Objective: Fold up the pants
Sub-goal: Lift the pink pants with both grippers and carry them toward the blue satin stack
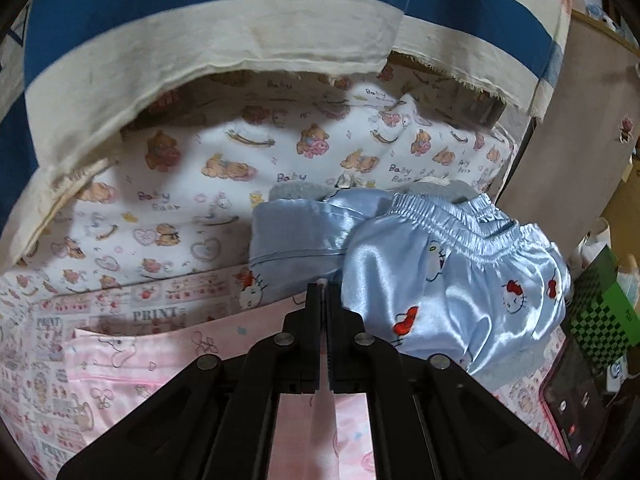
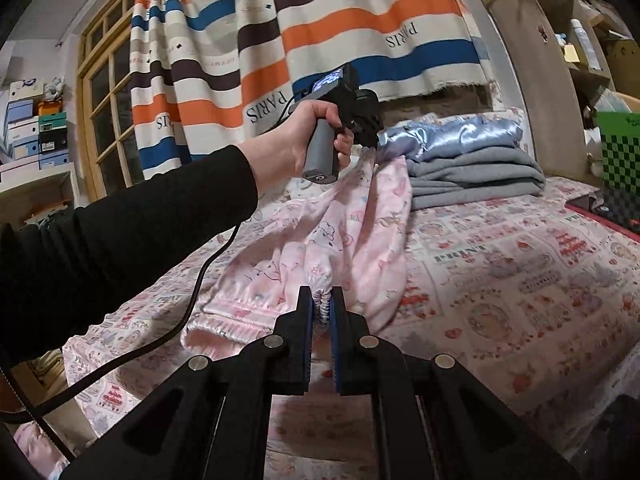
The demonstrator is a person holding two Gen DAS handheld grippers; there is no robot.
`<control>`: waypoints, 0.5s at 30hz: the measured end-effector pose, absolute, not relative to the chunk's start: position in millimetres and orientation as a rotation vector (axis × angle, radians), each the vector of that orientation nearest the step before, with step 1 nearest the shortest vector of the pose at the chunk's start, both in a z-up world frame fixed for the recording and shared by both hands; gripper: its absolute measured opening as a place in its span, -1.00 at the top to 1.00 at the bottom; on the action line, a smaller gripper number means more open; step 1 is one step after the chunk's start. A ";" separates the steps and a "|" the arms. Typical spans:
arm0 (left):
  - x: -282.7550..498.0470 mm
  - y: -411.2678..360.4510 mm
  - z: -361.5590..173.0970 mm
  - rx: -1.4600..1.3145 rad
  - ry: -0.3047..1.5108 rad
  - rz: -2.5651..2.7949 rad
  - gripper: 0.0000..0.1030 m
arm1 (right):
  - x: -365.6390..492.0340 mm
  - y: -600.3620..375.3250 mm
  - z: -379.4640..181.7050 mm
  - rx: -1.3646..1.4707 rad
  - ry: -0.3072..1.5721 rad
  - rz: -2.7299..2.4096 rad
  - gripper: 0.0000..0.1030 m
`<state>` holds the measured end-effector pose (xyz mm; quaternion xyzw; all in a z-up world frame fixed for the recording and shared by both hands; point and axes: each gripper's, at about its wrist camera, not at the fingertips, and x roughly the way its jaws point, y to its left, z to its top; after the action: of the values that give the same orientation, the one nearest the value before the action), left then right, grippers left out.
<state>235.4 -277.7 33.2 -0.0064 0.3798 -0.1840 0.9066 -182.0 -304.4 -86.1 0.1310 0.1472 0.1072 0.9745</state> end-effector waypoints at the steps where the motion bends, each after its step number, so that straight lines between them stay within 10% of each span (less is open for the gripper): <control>1: 235.6 -278.3 32.8 -0.024 0.789 -0.386 0.97 | -182.1 -305.9 -87.2 0.272 0.299 0.217 0.86; 15: 218.4 -304.3 32.7 0.050 0.776 -0.419 0.97 | -192.6 -307.0 -87.5 0.261 0.297 0.201 0.86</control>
<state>218.4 -304.3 32.7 0.0243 0.3757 -0.2026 0.9040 -192.6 -307.0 -87.5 0.1297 0.1473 0.0994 0.9755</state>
